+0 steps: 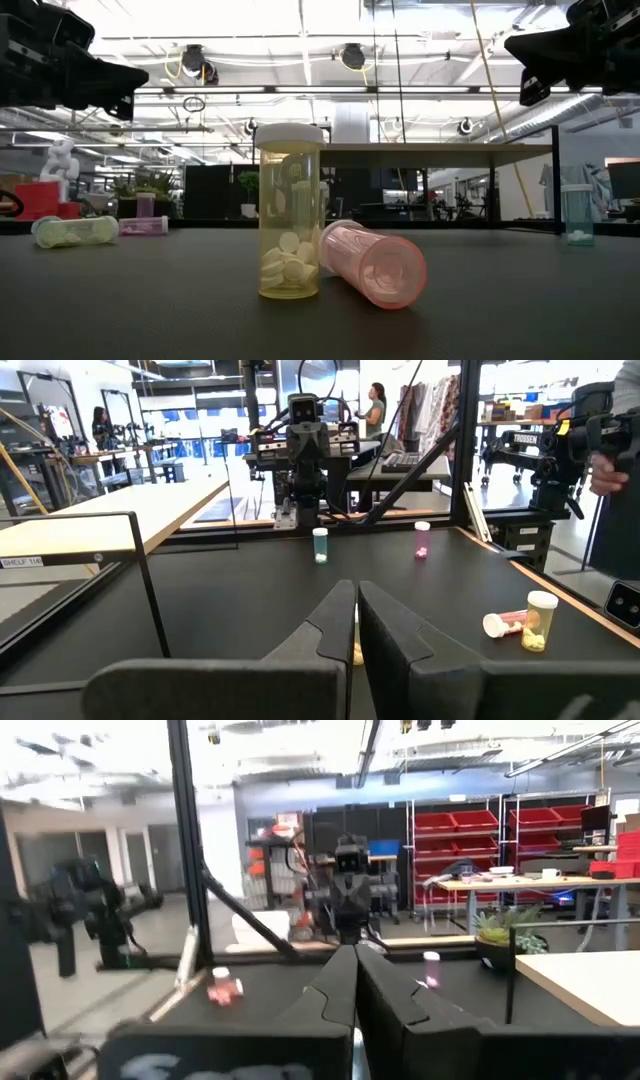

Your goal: Pick and place medicine bottles onto shelf by color

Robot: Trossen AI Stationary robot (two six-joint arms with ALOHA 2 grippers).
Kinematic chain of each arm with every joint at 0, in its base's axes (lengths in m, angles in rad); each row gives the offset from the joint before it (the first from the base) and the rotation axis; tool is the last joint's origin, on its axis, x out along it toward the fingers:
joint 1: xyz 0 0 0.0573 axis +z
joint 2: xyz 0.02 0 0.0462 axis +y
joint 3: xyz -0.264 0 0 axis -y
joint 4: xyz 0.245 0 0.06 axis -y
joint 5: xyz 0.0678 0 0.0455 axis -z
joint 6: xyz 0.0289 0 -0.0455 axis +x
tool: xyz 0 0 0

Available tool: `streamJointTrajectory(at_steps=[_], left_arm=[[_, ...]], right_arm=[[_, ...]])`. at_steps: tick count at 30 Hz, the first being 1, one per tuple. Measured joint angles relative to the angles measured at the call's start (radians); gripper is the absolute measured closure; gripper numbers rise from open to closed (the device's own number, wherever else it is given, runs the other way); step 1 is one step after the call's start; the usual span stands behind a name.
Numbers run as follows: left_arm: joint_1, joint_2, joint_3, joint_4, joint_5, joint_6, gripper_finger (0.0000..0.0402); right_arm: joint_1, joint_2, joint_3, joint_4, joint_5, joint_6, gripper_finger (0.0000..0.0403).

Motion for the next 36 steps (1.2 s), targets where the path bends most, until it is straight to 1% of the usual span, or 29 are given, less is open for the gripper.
streamJointTrajectory(at_steps=[2,3,5,7,9,10,12,16,18,19,22,24,26,29,32,36], left_arm=[[0.0,0.0,0.0,0.0,0.0,0.0,0.038],[0.0,0.0,0.0,0.0,0.0,0.0,0.038],[0.0,0.0,0.0,0.0,0.0,0.0,0.038],[0.0,0.0,0.0,0.0,0.0,0.0,0.038],[0.0,0.0,0.0,0.0,0.0,0.0,0.038],[0.0,0.0,0.0,0.0,0.0,0.0,0.038],[0.0,0.0,0.0,0.0,0.0,0.0,0.038],[0.0,0.0,0.0,0.004,-0.005,0.01,0.038],[0.0,0.001,-0.001,0.042,-0.021,0.0,0.038],[0.0,0.0,-0.001,0.072,-0.021,-0.044,0.038],[-0.001,0.001,-0.001,0.175,-0.02,-0.265,0.038],[-0.001,0.0,-0.001,0.235,-0.019,-0.38,0.038],[-0.001,0.001,-0.001,0.282,-0.022,-0.444,0.038],[-0.001,0.0,-0.001,0.354,-0.056,-0.446,0.038],[-0.001,0.0,-0.001,0.418,-0.062,-0.447,0.038],[-0.001,0.001,-0.001,0.493,-0.063,-0.485,0.038]], right_arm=[[0.0,0.0,0.0,0.045,0.018,0.09,0.0403],[0.0,0.0,0.0,0.067,0.046,0.146,0.0403],[0.0,0.0,-0.001,0.078,0.157,0.29,0.0403],[0.0,0.0,-0.001,0.076,0.272,0.499,0.0403],[0.0,0.0,-0.001,0.072,0.343,0.71,0.0403],[0.0,0.0,-0.001,0.07,0.377,0.747,0.0403],[-0.001,0.005,-0.001,0.065,0.46,0.729,0.0403],[0.0,0.007,-0.001,0.061,0.533,0.775,0.0403],[0.0,0.014,-0.001,0.05,0.58,0.809,0.0403],[0.0,0.019,-0.001,0.034,0.611,0.831,0.0403],[0.0,0.044,-0.001,0.004,0.693,0.927,0.0403],[0.0,0.063,0.0,0.008,0.7,0.965,0.0403],[0.0,0.084,0.0,0.027,0.67,0.977,0.0403],[0.0,0.115,0.0,0.033,0.653,0.985,0.0403],[0.0,0.142,0.0,0.033,0.654,0.998,0.0403],[0.0,0.17,0.0,0.034,0.654,0.954,0.0403]])
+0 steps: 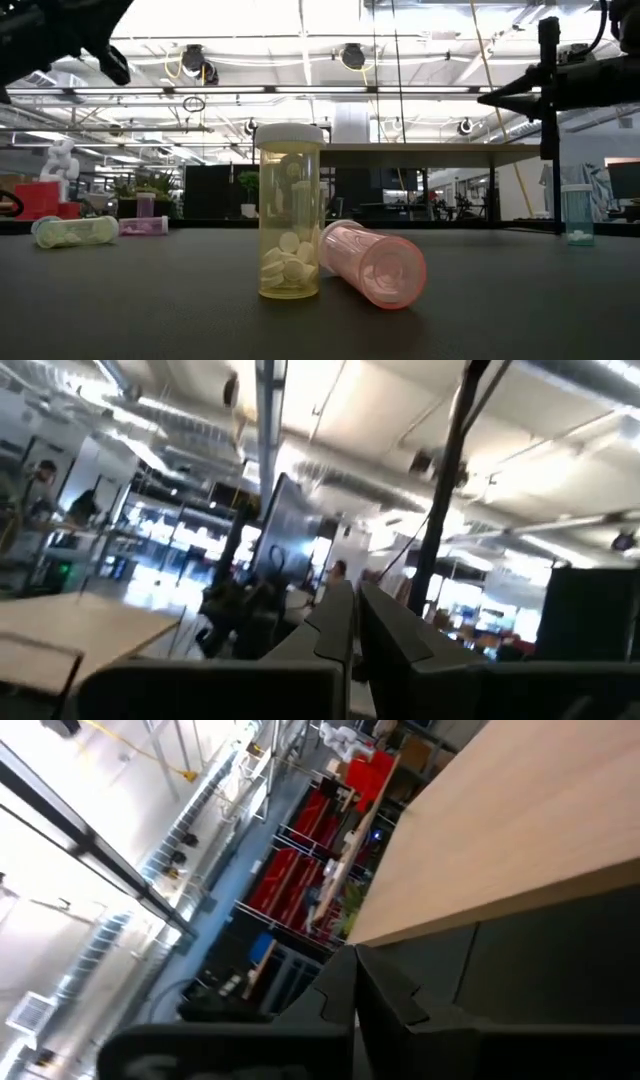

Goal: Pick and place medicine bottles onto shelf by color
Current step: Put the top left violet pill bottle on the shelf

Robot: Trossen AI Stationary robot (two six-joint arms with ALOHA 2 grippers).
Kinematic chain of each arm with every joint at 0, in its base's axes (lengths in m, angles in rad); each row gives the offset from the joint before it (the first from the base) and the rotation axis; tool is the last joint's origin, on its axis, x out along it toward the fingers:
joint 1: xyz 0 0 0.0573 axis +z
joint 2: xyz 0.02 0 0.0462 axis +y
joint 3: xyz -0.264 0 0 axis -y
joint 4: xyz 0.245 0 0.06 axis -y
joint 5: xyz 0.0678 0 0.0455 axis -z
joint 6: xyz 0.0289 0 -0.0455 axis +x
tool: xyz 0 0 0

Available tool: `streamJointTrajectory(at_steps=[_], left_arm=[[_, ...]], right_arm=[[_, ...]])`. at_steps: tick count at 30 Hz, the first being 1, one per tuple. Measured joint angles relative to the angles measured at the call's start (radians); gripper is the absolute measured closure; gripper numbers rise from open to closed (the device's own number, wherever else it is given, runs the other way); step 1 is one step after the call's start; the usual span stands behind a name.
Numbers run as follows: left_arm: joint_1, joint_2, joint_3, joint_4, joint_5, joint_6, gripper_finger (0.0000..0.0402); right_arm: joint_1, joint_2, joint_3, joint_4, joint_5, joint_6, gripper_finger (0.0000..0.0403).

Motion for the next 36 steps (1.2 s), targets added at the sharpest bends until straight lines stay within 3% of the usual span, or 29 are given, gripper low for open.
streamJointTrajectory(at_steps=[6,11,15,18,21,24,27,32,36], left_arm=[[0.0,-0.001,0.0,0.084,-0.065,-0.068,0.038],[0.0,0.051,0.0,-0.045,-0.305,-0.074,0.038],[0.0,0.174,0.056,-0.116,-0.401,-0.176,0.038],[0.006,0.263,0.186,-0.274,-0.448,-0.265,0.038],[0.006,0.34,0.387,-0.55,-0.462,-0.189,0.038],[0.006,0.428,0.592,-0.865,-0.57,-0.036,0.038],[0.018,0.519,0.722,-1.089,-0.722,-0.003,0.038],[0.125,0.648,0.747,-1.297,-0.804,-0.234,0.0342],[0.219,0.768,0.747,-1.327,-0.691,-0.226,0.0293]], right_arm=[[-0.001,0.016,0.0,0.0,0.016,-0.086,0.0403],[-0.014,0.022,0.002,0.0,0.016,0.057,0.0403],[-0.019,0.031,0.04,-0.002,-0.09,-0.006,0.0403],[-0.02,0.056,0.091,-0.025,-0.108,-0.062,0.0403],[-0.025,0.087,0.149,-0.079,-0.117,-0.116,0.0401],[-0.042,0.137,0.199,-0.168,-0.182,-0.175,0.039],[-0.06,0.194,0.254,-0.229,-0.215,-0.194,0.037],[-0.087,0.322,0.377,-0.265,-0.231,-0.26,0.032],[-0.116,0.432,0.507,-0.264,-0.231,-0.383,0.0284]])
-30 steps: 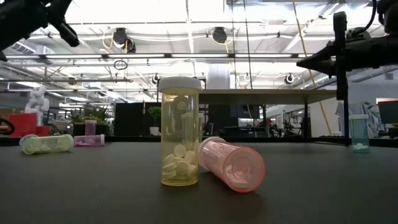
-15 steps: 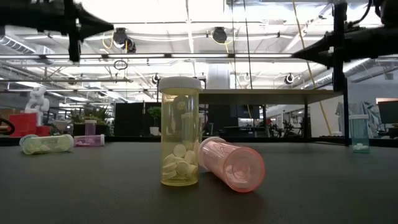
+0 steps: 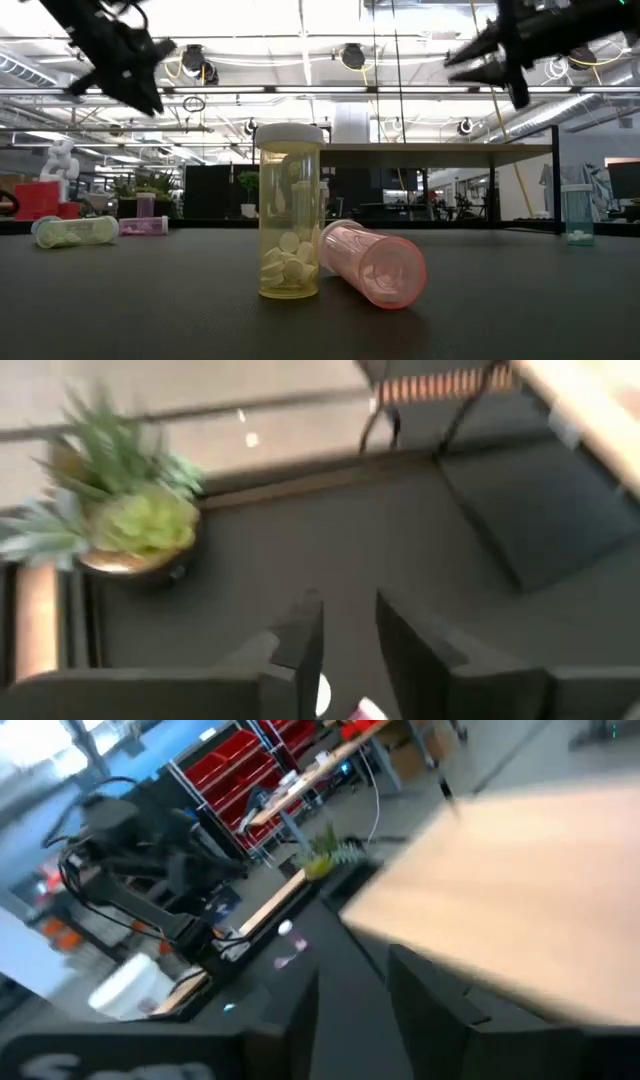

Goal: Pick and place medicine bottles onto shelf by color
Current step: Put the top left violet pill bottle on the shelf

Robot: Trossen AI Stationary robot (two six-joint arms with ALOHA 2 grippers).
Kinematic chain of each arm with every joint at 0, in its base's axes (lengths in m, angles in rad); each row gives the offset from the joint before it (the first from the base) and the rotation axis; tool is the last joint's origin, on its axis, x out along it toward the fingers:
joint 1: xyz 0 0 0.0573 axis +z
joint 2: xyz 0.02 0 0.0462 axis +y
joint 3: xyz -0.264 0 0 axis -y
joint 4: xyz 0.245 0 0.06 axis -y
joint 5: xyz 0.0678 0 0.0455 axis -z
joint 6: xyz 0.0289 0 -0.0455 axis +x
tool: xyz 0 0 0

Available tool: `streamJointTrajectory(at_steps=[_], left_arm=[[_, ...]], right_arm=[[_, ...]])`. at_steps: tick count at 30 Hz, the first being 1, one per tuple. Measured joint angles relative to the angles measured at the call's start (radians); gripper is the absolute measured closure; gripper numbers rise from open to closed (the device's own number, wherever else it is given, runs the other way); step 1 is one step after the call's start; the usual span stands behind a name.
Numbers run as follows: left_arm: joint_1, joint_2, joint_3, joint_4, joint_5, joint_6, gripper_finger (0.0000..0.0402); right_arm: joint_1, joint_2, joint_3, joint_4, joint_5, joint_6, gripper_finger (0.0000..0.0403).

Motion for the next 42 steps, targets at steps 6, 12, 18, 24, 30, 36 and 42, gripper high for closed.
streamJointTrajectory(at_steps=[6,12,18,24,30,36,42], left_arm=[[0.103,0.177,0.0,-0.001,0.149,0.06,0.0255],[0.191,0.308,0.0,-0.03,0.273,0.023,0.0236],[0.218,0.396,0.0,-0.044,0.318,-0.002,0.021],[0.226,0.445,0.0,-0.043,0.363,-0.002,0.0185],[0.225,0.472,0.0,-0.042,0.363,0.012,0.0189],[0.225,0.496,0.0,-0.039,0.362,0.036,0.0226],[0.225,0.507,0.0,-0.035,0.362,0.047,0.0272]], right_arm=[[-0.033,0.134,0.215,-0.065,0.021,-0.256,0.0274],[-0.07,0.179,0.302,-0.082,0.021,-0.335,0.0275],[-0.097,0.18,0.304,-0.125,0.02,-0.277,0.0271],[-0.098,0.182,0.304,-0.13,0.018,-0.233,0.027],[-0.098,0.182,0.304,-0.129,0.018,-0.23,0.027],[-0.097,0.182,0.304,-0.13,0.018,-0.23,0.027],[-0.097,0.182,0.304,-0.129,0.017,-0.229,0.027]])
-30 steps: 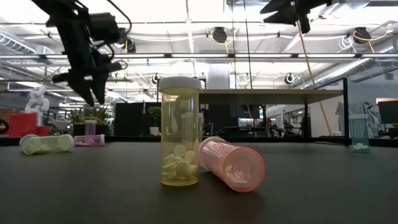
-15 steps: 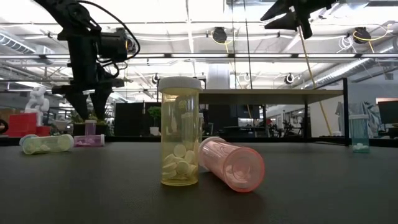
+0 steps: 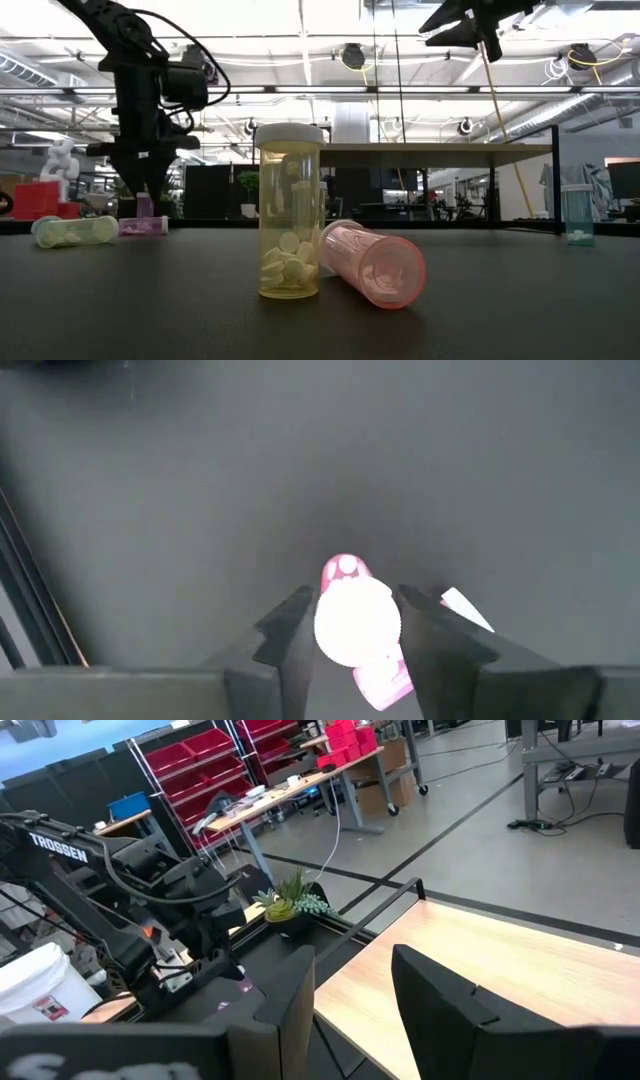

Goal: Pick and place medicine bottles onto shelf by color
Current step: Put the top left violet pill bottle on the shelf

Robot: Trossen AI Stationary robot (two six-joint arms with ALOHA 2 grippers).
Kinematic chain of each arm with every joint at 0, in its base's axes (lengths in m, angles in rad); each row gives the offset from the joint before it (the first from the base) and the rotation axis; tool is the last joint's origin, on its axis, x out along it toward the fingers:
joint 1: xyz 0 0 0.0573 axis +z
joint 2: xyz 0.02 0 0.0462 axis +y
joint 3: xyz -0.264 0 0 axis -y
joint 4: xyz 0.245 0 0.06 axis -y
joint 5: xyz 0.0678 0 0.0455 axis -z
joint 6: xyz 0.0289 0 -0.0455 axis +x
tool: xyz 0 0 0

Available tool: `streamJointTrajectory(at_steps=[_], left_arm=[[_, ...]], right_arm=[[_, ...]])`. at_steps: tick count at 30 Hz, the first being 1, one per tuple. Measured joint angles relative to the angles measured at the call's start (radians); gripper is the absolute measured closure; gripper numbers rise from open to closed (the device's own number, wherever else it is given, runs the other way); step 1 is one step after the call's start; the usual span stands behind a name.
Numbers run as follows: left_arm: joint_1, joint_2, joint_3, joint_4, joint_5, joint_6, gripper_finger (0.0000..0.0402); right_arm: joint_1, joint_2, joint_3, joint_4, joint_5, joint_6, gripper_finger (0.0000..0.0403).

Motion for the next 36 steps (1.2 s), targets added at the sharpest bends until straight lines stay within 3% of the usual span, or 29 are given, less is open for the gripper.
streamJointTrajectory(at_steps=[4,9,16,23,29,36], left_arm=[[0.0,0.0,0.0,0.0,0.009,-0.005,0.0287],[0.0,0.0,0.028,-0.014,0.05,0.018,0.0278],[0.001,0.0,0.224,-0.148,0.06,0.105,0.0283],[0.028,0.1,0.602,-0.308,0.062,0.224,0.0285],[0.04,0.334,1.001,-0.454,0.063,0.351,0.0285],[0.034,0.619,1.515,-0.61,0.063,0.436,0.0285]], right_arm=[[0.0,0.0,0.0,0.0,0.0,0.0,0.027],[0.0,0.0,0.0,0.003,0.0,0.0,0.027],[0.0,0.0,0.0,0.022,0.001,0.0,0.027],[0.0,0.0,0.0,0.019,0.0,0.055,0.027],[0.002,-0.001,0.0,0.005,-0.102,0.111,0.027],[0.016,0.0,0.0,-0.142,-0.101,0.172,0.027]])
